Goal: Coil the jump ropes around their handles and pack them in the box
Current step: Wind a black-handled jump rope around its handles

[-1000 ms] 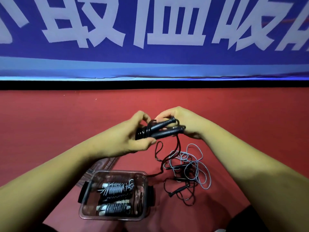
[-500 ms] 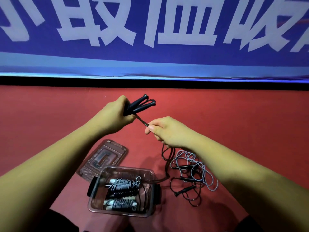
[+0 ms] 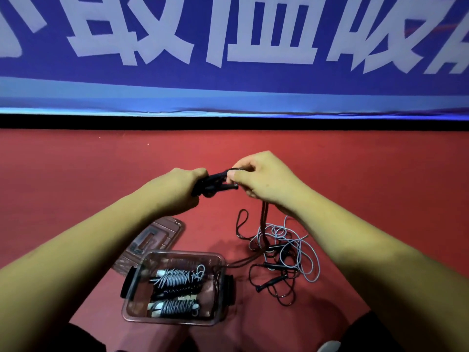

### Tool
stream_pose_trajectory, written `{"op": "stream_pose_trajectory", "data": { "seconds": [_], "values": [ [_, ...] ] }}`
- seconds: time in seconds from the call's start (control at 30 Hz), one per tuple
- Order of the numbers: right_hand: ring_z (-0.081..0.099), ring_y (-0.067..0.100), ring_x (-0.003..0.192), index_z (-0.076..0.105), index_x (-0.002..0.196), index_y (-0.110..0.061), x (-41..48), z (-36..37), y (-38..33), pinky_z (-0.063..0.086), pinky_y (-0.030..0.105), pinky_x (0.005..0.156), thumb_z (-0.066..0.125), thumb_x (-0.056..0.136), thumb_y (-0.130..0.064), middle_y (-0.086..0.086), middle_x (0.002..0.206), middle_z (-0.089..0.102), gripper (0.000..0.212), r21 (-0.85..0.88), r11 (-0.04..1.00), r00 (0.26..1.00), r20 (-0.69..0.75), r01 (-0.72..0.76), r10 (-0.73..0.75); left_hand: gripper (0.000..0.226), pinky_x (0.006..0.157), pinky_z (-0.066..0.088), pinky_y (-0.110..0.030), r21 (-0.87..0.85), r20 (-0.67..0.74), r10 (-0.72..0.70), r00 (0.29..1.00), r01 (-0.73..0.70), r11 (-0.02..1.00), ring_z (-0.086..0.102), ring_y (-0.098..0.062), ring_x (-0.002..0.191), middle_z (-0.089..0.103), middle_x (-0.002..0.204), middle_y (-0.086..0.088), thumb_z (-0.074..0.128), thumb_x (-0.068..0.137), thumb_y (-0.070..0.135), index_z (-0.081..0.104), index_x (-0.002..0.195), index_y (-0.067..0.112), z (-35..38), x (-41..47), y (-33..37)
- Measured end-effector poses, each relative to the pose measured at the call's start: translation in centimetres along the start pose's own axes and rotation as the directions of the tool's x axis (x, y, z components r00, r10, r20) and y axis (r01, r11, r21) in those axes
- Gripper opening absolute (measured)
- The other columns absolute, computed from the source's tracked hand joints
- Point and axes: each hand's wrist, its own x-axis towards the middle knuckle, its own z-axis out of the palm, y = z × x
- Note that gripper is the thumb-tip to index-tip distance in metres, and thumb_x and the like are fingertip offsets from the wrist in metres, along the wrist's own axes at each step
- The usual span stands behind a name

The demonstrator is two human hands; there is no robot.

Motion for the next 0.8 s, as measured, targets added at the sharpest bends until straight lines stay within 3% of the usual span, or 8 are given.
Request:
{"op": "stream_pose_trajectory", "data": {
  "seconds": [0.1, 0.2, 0.27, 0.4, 0.5, 0.57, 0.7, 0.8],
  "values": [
    [0.046, 0.001, 0.047, 0.071, 0.078, -0.018, 0.2, -1.2, 0.6, 0.036, 0.022, 0.055, 0.068, 0.09, -0.024, -0.013, 0.051, 0.054, 0.013, -0.143, 0.988, 0.998, -0.006, 0.061, -0.063, 0.026, 0.063, 0.043, -0.028, -0.038, 0.141, 0.141, 0.98, -0.137, 0.99, 0.058, -0.02, 0.077, 0.064, 0.087, 0.005, 0.065, 0.084, 0.017, 0.056, 0.108, 0.023, 0.1, -0.7, 1.7],
    [0.051, 0.0, 0.057, 0.073, 0.08, -0.018, 0.5, -1.6, 1.2, 0.041, 0.023, 0.063, 0.071, 0.087, -0.023, -0.013, 0.059, 0.058, 0.008, -0.196, 0.977, 0.996, 0.02, 0.087, -0.084, 0.042, 0.055, 0.037, -0.016, -0.124, 0.214, 0.216, 0.953, -0.193, 0.973, 0.056, -0.011, 0.067, 0.067, 0.08, 0.006, 0.074, 0.079, 0.056, 0.061, 0.1, 0.022, 0.2, -1.1, 3.2],
    [0.054, 0.006, 0.059, 0.073, 0.079, -0.016, 0.8, -1.8, 1.6, 0.045, 0.026, 0.065, 0.075, 0.083, -0.021, -0.01, 0.06, 0.06, 0.006, -0.187, 0.979, 0.996, 0.01, 0.088, -0.087, 0.055, 0.055, 0.04, -0.022, -0.144, 0.206, 0.229, 0.951, -0.202, 0.969, 0.054, -0.008, 0.062, 0.064, 0.072, 0.003, 0.063, 0.075, 0.073, 0.063, 0.096, 0.022, 0.3, -1.2, 3.6],
    [0.056, 0.008, 0.054, 0.069, 0.086, -0.017, 1.2, -2.7, 2.1, 0.043, 0.022, 0.056, 0.082, 0.076, -0.018, -0.002, 0.059, 0.062, 0.017, -0.082, 0.994, 0.997, 0.036, 0.073, -0.07, 0.039, 0.051, 0.036, -0.021, -0.223, 0.213, 0.291, 0.933, -0.243, 0.944, 0.046, -0.007, 0.052, 0.056, 0.061, 0.003, 0.059, 0.087, 0.06, 0.063, 0.093, 0.023, -0.3, -1.7, 3.8],
    [0.054, 0.004, 0.052, 0.073, 0.082, -0.014, 1.2, -2.9, 2.4, 0.04, 0.015, 0.053, 0.081, 0.078, -0.016, -0.002, 0.062, 0.066, 0.009, -0.064, 0.994, 0.992, 0.103, 0.085, -0.078, 0.022, 0.052, 0.036, -0.023, -0.348, 0.216, 0.367, 0.905, -0.28, 0.895, 0.045, -0.008, 0.051, 0.055, 0.06, 0.004, 0.06, 0.092, 0.05, 0.056, 0.084, 0.03, -0.7, -2.3, 3.7],
    [0.049, 0.007, 0.052, 0.075, 0.081, -0.014, 1.3, -2.8, 2.8, 0.038, 0.02, 0.052, 0.078, 0.08, -0.016, -0.004, 0.061, 0.065, 0.005, -0.022, 0.998, 0.988, 0.147, 0.055, -0.051, 0.018, 0.051, 0.034, -0.023, -0.453, 0.199, 0.399, 0.895, -0.277, 0.848, 0.042, -0.007, 0.05, 0.05, 0.058, 0.008, 0.06, 0.096, 0.041, 0.055, 0.083, 0.03, -0.9, -2.7, 3.7],
    [0.05, 0.016, 0.06, 0.076, 0.082, -0.018, 1.4, -2.5, 3.6, 0.041, 0.03, 0.058, 0.073, 0.086, -0.018, 0.003, 0.068, 0.065, 0.005, 0.021, 1.0, 0.963, 0.269, -0.012, 0.006, 0.017, 0.051, 0.038, -0.026, -0.736, 0.135, 0.4, 0.907, -0.178, 0.653, 0.046, -0.016, 0.055, 0.054, 0.066, 0.001, 0.057, 0.097, 0.033, 0.057, 0.089, 0.017, -1.1, -3.6, 4.0],
    [0.053, 0.017, 0.06, 0.072, 0.084, -0.01, 1.3, -1.9, 3.8, 0.044, 0.028, 0.056, 0.06, 0.09, 0.0, 0.016, 0.071, 0.06, 0.017, 0.162, 0.985, 0.951, 0.308, -0.056, 0.003, 0.02, 0.045, 0.031, -0.022, -0.881, 0.029, 0.29, 0.957, -0.113, 0.459, 0.038, -0.015, 0.05, 0.05, 0.064, -0.003, 0.052, 0.092, 0.025, 0.044, 0.096, 0.007, -1.2, -3.8, 4.4]
  ]
}}
